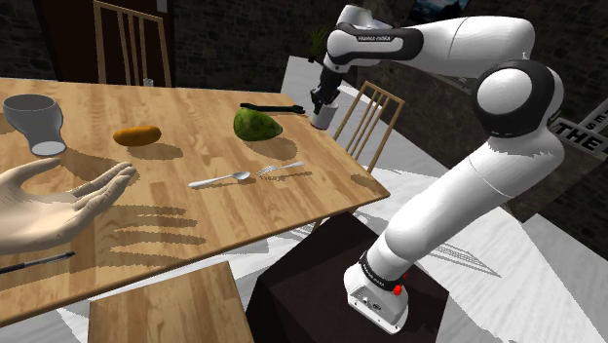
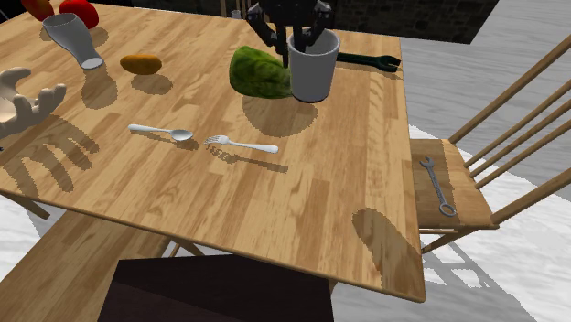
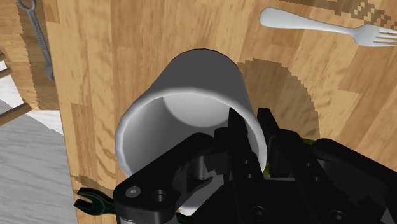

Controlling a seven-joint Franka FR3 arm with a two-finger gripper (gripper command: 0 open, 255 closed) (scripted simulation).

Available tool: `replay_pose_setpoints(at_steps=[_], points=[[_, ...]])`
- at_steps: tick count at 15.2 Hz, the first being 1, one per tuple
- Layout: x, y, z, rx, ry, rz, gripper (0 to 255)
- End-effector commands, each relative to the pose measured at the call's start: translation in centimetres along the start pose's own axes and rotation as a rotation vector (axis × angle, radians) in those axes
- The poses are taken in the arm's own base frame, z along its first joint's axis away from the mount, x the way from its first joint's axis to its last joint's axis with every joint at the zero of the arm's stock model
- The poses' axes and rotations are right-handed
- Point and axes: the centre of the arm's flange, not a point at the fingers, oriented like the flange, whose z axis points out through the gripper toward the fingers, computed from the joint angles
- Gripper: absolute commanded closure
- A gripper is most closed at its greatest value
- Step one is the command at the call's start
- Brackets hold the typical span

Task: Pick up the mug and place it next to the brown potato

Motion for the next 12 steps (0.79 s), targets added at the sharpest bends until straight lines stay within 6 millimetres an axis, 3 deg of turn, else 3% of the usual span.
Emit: replay_pose_setpoints(at_steps=[1, 12], points=[[1.0, -2.5, -0.1, 0.0, 0.0, 0.001, 255], [7.2, -15.6, -0.5, 0.0, 0.0, 0.001, 255]])
